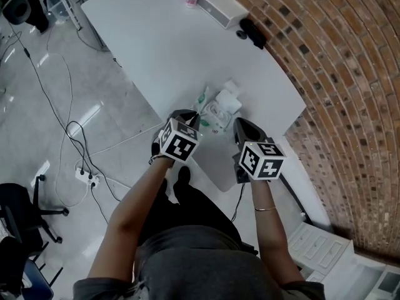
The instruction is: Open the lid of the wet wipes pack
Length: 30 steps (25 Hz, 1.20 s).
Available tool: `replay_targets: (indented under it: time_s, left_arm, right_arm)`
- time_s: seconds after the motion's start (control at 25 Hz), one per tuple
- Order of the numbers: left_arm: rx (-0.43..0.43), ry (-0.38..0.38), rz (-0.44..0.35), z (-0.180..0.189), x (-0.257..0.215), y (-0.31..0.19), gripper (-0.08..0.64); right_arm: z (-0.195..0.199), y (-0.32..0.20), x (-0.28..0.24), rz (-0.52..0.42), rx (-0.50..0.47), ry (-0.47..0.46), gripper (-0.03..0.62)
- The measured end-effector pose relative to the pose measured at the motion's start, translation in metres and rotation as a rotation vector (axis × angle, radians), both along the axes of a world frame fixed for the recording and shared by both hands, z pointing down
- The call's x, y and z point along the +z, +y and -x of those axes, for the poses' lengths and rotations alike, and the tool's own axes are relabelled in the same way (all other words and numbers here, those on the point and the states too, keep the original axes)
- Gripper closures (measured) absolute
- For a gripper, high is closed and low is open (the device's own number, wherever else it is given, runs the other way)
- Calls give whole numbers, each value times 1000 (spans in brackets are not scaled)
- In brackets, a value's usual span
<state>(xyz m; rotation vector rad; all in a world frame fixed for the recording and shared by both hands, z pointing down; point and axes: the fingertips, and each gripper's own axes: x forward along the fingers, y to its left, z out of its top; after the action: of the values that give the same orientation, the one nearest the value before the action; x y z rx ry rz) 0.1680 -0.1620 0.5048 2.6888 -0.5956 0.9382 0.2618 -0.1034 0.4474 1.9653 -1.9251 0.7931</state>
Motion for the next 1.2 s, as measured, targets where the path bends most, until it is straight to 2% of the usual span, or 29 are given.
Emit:
replay_targets:
  time_s: [0.36,0.76,1.2]
  left_arm:
    - [-33,75,-46,16,-28,-9,531]
    - [-43,142,-40,23,-52,-3,532]
    - [-62,181,-26,27,-63,2,532]
  right_arm:
    - [7,15,-6,-47,49,-12,586]
    - [12,28,-15,-104,83,-12,588]
    - [11,46,-13,-100,118,4,589]
